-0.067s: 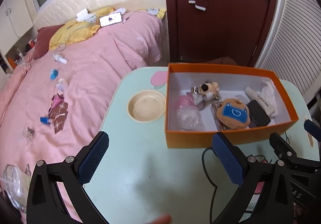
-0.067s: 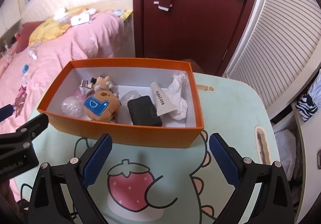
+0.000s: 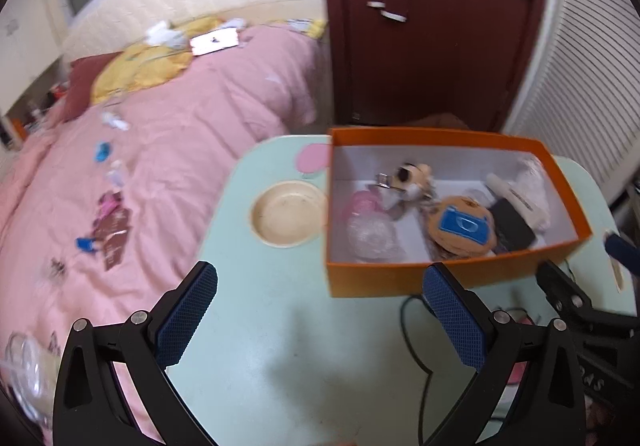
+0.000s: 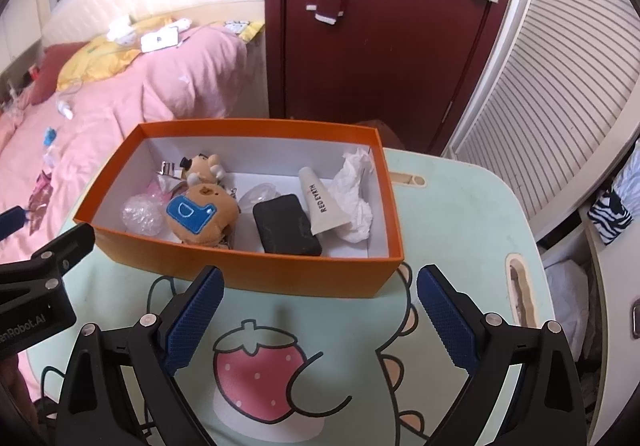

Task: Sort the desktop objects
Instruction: 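Reach into the orange box and grasp the teddy-bear keychain with the right gripper, then lift the teddy bear out with the right gripper while the left gripper grasps the cartoon figure keychain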

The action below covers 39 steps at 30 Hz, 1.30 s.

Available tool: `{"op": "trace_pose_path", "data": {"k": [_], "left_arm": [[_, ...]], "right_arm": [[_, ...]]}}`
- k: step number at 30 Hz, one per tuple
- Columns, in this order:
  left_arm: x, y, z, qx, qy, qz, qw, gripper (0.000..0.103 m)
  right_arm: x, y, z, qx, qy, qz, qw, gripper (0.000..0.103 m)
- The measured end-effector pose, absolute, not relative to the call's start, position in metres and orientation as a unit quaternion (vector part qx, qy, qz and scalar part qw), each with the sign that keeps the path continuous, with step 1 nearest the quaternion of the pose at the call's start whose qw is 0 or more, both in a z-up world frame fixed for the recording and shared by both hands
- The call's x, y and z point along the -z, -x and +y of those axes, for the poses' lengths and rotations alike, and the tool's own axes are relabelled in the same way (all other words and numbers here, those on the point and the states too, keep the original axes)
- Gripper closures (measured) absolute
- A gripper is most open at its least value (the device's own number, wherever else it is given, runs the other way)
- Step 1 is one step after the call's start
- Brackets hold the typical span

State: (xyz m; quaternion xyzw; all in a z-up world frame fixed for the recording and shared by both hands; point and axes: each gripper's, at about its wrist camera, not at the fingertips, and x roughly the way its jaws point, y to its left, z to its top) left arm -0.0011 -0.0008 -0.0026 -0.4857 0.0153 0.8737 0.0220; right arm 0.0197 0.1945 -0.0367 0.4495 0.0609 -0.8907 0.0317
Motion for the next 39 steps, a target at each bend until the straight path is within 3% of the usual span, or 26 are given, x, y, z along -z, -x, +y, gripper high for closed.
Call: {"op": "trace_pose_path", "data": {"k": [6,11,15,18,21,26,27,28,29,35,39], "left_arm": [[0.008,-0.002,-0.001,-0.878,0.477,0.014,0.028,0.000],[0.019,-0.014,-0.047,-0.874,0.474,-0.097,0.056,0.000],[0.028,-0.016,-0.068,-0.875,0.471,-0.111,0.023,0.000],[0.031,-0.021,-0.081,-0.875,0.466,-0.130,0.016,0.000],[0.031,-0.021,-0.087,-0.874,0.464,-0.141,0.019,0.000],[0.029,-0.021,-0.089,-0.880,0.456,-0.131,0.019,0.000],[0.028,-0.021,-0.088,-0.881,0.454,-0.129,0.020,0.000],[0.027,-0.021,-0.087,-0.883,0.452,-0.127,0.020,0.001],[0.026,-0.020,-0.087,-0.883,0.451,-0.126,0.021,0.004],[0.020,-0.007,-0.078,-0.877,0.458,-0.128,0.068,0.029],[0.003,0.008,-0.061,-0.880,0.445,-0.122,0.113,0.031]], "right_arm": [[0.027,-0.017,0.197,0.896,-0.438,0.065,0.035,0.005],[0.017,-0.008,0.196,0.902,-0.423,0.064,0.049,0.005],[0.011,0.007,0.189,0.903,-0.419,0.054,0.081,0.008],[0.016,0.025,0.172,0.886,-0.443,0.046,0.130,0.013],[0.026,0.043,0.152,0.855,-0.484,0.038,0.180,0.026],[0.039,0.066,0.119,0.817,-0.535,0.088,0.196,0.029],[0.046,0.068,0.114,0.811,-0.543,0.100,0.192,0.035],[0.055,0.071,0.111,0.801,-0.558,0.102,0.194,0.052],[0.064,0.076,0.109,0.788,-0.574,0.099,0.197,0.058],[0.063,0.074,0.132,0.792,-0.566,0.023,0.227,0.060],[0.040,0.067,0.156,0.817,-0.518,-0.043,0.252,0.060]]}}
